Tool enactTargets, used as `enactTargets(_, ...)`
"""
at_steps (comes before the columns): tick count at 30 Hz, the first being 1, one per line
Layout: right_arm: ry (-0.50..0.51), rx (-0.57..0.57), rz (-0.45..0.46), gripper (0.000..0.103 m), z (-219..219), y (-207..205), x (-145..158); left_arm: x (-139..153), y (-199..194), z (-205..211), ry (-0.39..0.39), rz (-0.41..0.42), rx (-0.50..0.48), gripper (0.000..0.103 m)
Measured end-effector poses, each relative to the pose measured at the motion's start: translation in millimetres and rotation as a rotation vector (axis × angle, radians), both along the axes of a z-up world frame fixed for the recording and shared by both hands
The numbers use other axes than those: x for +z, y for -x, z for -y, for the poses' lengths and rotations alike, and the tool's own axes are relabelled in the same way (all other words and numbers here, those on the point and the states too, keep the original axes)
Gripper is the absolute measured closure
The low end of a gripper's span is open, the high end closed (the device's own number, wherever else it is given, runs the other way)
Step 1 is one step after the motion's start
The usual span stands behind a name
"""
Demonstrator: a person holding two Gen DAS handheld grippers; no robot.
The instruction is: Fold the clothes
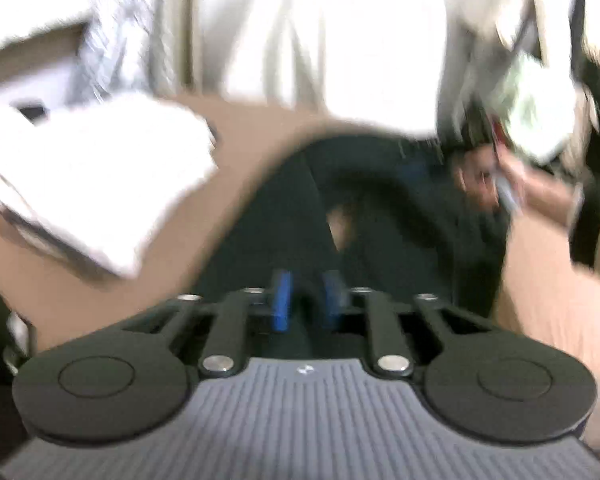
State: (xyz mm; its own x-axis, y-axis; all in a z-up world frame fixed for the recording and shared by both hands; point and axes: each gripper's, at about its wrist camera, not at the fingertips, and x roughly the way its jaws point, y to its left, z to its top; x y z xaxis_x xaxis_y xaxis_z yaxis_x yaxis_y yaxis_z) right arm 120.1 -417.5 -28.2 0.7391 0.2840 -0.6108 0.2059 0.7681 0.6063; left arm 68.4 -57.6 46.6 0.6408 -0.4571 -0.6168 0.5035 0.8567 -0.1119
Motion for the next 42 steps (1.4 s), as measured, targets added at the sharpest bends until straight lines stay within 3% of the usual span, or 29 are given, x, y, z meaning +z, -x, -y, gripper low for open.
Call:
enactTargets(1, 0.015, 0.001, -0.007, 0.021, 2, -9, 8, 17, -2, -4, 0.014, 0.055, 0.019, 0.044)
enactTargets(2, 0.030, 0.002, -0.013, 0.021, 3, -17, 16, 26, -7, -6, 0.021, 0.088, 0.039, 0.037)
enactTargets(6, 0.047, -0.006, -0.069, 0.019, 2, -53, 39, -29, -51, 4, -0.050, -0.040, 0.125, 0.035)
enactTargets(11, 0.016, -0.022, -0.166, 0.018, -6, -82, 41, -98, -103, 17, -0.141, -0.196, 0.221, 0.035)
enactTargets(14, 0.013, -0.029, -0.244, 0.018, -4, -98, 36, -127, -112, 8, -0.205, -0.217, 0.211, 0.032)
enactTargets(16, 0.043, -0.054, -0.281, 0.018, -1, -115, 37, -144, -121, 1, -0.246, -0.228, 0.217, 0.023)
enactTargets(19, 0.033, -0.179, -0.310, 0.016, 14, -155, 36, -159, -129, -13, -0.213, -0.308, 0.248, 0.007)
enactTargets(22, -0.039, -0.415, -0.347, 0.015, 34, -200, 18, -168, -130, -19, -0.169, -0.346, 0.252, 0.001)
enactTargets(25, -0.012, -0.424, -0.379, 0.015, 31, -243, -8, -177, -131, -24, -0.139, -0.359, 0.246, 0.000)
enactTargets(27, 0.090, -0.442, -0.484, 0.015, 23, -263, -33, -176, -126, -23, -0.156, -0.337, 0.225, 0.000)
enactTargets(30, 0.183, -0.476, -0.546, 0.014, 10, -272, -54, -178, -121, -20, -0.227, -0.261, 0.195, 0.010)
enactTargets(31, 0.222, -0.473, -0.552, 0.018, 3, -275, -51, -178, -120, -17, -0.241, -0.246, 0.169, 0.016)
enactTargets(34, 0.352, -0.425, -0.556, 0.091, -13, -265, -38, -176, -117, -10, -0.258, -0.208, 0.117, 0.053)
enactTargets(35, 0.366, -0.408, -0.530, 0.096, -14, -255, -31, -175, -115, -9, -0.252, -0.200, 0.112, 0.068)
enactTargets(40, 0.270, -0.473, -0.307, 0.097, -8, -162, 15, -167, -109, -16, -0.234, -0.173, 0.160, 0.087)
enactTargets(42, 0.205, -0.513, -0.228, 0.098, -3, -122, 35, -158, -103, -13, -0.233, -0.124, 0.170, 0.091)
